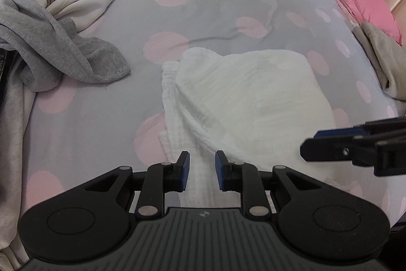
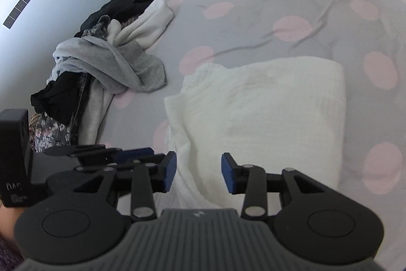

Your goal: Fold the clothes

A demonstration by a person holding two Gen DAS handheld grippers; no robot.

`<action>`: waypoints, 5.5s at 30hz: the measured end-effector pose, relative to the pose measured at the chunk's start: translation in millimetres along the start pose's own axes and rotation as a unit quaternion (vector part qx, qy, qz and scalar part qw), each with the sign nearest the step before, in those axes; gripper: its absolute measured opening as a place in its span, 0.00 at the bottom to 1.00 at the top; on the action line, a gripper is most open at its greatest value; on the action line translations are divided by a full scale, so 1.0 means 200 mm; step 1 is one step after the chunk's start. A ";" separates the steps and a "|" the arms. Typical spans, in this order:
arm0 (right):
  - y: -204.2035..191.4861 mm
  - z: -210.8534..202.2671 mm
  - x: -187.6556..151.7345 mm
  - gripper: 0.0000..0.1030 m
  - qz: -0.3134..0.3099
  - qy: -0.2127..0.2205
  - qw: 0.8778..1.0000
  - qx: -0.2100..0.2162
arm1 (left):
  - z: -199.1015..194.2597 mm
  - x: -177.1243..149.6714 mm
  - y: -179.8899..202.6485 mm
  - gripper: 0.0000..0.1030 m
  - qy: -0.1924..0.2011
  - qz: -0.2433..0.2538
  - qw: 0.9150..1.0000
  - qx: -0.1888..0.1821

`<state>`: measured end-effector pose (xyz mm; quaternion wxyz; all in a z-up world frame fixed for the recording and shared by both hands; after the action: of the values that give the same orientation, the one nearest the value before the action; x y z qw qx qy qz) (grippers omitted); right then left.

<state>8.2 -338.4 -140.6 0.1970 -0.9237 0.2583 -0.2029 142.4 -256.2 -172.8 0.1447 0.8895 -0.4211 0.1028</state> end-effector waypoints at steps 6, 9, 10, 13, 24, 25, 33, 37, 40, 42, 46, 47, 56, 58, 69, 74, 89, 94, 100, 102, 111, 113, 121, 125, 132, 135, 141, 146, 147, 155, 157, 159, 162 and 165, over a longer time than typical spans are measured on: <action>0.08 -0.09 -0.19 0.62 -0.022 -0.026 0.999 0.001 | -0.05 -0.04 0.06 0.25 -0.005 0.004 1.000 -0.009; 0.11 -0.07 -0.28 0.63 -0.029 -0.043 0.999 -0.010 | -0.06 -0.07 0.12 0.27 -0.012 0.009 1.000 -0.015; 0.12 -0.05 -0.31 0.59 -0.025 -0.048 0.999 -0.007 | -0.07 -0.08 0.13 0.27 -0.013 0.012 1.000 -0.015; 0.11 -0.03 -0.37 0.19 -0.023 -0.040 0.999 -0.006 | -0.09 -0.09 0.15 0.27 -0.012 0.015 1.000 -0.017; -0.34 0.06 -0.56 0.20 -0.173 -0.062 0.983 0.028 | -0.09 -0.15 0.11 0.45 -0.036 -0.021 0.998 -0.044; -0.35 0.08 -0.57 0.20 -0.177 -0.069 0.982 0.025 | -0.07 -0.17 0.11 0.45 -0.046 -0.024 0.998 -0.047; -0.32 0.12 -0.66 0.37 -0.191 -0.095 0.977 0.009 | 0.00 -0.33 0.08 0.45 -0.098 -0.014 0.995 -0.032; -0.23 0.10 -0.68 0.38 -0.200 -0.090 0.975 -0.026 | -0.01 -0.39 0.04 0.45 -0.108 -0.020 0.994 -0.021; -0.16 0.06 -0.72 0.39 -0.214 -0.084 0.972 -0.049 | -0.03 -0.44 0.06 0.44 -0.114 -0.014 0.993 -0.027; -0.12 0.04 -0.75 0.39 -0.234 -0.078 0.967 -0.068 | -0.06 -0.47 0.09 0.39 -0.115 0.004 0.993 -0.027; -0.03 -0.01 -0.84 0.42 -0.287 -0.057 0.949 -0.119 | -0.08 -0.52 0.13 0.38 -0.121 0.023 0.992 -0.028; 0.00 -0.01 -0.87 0.43 -0.304 -0.053 0.942 -0.134 | -0.07 -0.54 0.13 0.38 -0.125 0.025 0.992 -0.025; 0.18 0.05 -0.99 0.39 -0.377 -0.031 0.896 -0.233 | -0.02 -0.57 0.10 0.04 -0.138 0.032 0.989 -0.031; 0.18 0.06 -0.97 0.25 -0.361 -0.031 0.902 -0.233 | -0.05 -0.56 0.11 0.03 -0.133 0.039 0.990 -0.032; 0.16 -0.07 -0.96 0.08 -0.351 -0.057 0.909 -0.219 | -0.19 -0.71 0.13 0.02 -0.144 0.094 0.985 -0.032; 0.21 0.02 -0.97 0.08 -0.351 -0.073 0.908 -0.218 | -0.03 -0.71 0.08 0.02 -0.159 0.088 0.983 0.010; 0.35 -0.18 -0.86 0.37 -0.279 -0.079 0.945 -0.151 | -0.24 -0.51 0.02 0.58 -0.099 0.070 0.992 -0.040; 0.35 -0.32 -0.69 0.48 -0.182 -0.024 0.980 -0.077 | -0.23 -0.31 -0.01 0.59 -0.037 0.001 0.997 -0.068; 0.48 -0.29 -0.49 0.53 -0.078 0.059 0.994 -0.054 | -0.08 -0.10 -0.09 0.59 0.027 -0.049 0.995 -0.081; 0.53 -0.27 -0.42 0.53 -0.043 0.066 0.996 -0.052 | -0.03 -0.04 -0.12 0.59 0.029 -0.063 0.994 -0.082; 0.72 -0.20 -0.11 0.72 0.068 0.085 0.994 0.000 | 0.12 0.07 -0.22 0.59 0.015 -0.048 0.993 -0.111; 0.72 -0.15 -0.07 0.74 0.062 0.082 0.995 0.013 | 0.15 0.06 -0.24 0.59 0.015 -0.062 0.992 -0.112; 0.81 0.04 -0.03 0.85 0.093 0.041 0.994 0.028 | 0.27 0.04 -0.22 0.61 0.001 -0.059 0.988 -0.145; 0.84 0.11 -0.01 0.93 0.117 0.031 0.992 0.049 | 0.29 0.04 -0.22 0.65 0.007 -0.058 0.987 -0.148; 0.83 0.14 0.01 0.96 0.111 0.025 0.991 0.066 | 0.31 0.04 -0.27 0.65 0.007 -0.087 0.980 -0.178; 0.84 0.14 0.01 0.96 0.116 0.028 0.990 0.073 | 0.30 0.04 -0.29 0.62 -0.005 -0.101 0.978 -0.182; 0.81 0.17 0.04 0.95 0.107 0.027 0.992 0.066 | 0.33 0.07 -0.24 0.69 0.001 -0.096 0.982 -0.161; 0.78 0.20 0.08 0.75 0.097 0.034 0.993 0.058 | 0.34 0.11 -0.20 0.58 0.023 -0.080 0.987 -0.136; 0.77 0.21 0.09 0.74 0.096 0.034 0.993 0.060 | 0.34 0.12 -0.20 0.49 0.029 -0.083 0.987 -0.134; 0.72 0.17 0.09 0.25 0.078 0.056 0.993 0.072 | 0.27 0.16 -0.11 0.11 0.069 -0.057 0.987 -0.135; 0.69 0.12 0.08 0.22 0.066 0.070 0.993 0.065 | 0.20 0.18 -0.08 0.10 0.089 -0.052 0.986 -0.129; 0.66 0.04 0.07 0.20 0.060 0.089 0.992 0.062 | 0.12 0.19 -0.05 0.10 0.109 -0.040 0.985 -0.125; 0.61 -0.08 0.02 0.19 0.051 0.117 0.991 0.049 | 0.00 0.19 0.04 0.10 0.134 -0.020 0.983 -0.127; 0.57 -0.24 -0.05 0.19 0.041 0.146 0.988 0.031 | -0.13 0.18 0.16 0.10 0.158 0.009 0.980 -0.124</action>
<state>-67.2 -436.0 -157.4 0.1943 -0.8662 0.3155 -0.3352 137.3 -292.8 -132.8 0.3176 0.8333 -0.4106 0.1902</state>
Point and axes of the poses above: each gripper's, at about its wrist camera, not at the fingertips, and z roughly the way its jaws point, y to its right, x to its top, the point moved 8 cm from there along z, roughly the way its jaws point, and after that the axes turned 5 degrees about -y, right-handed, at the moved point
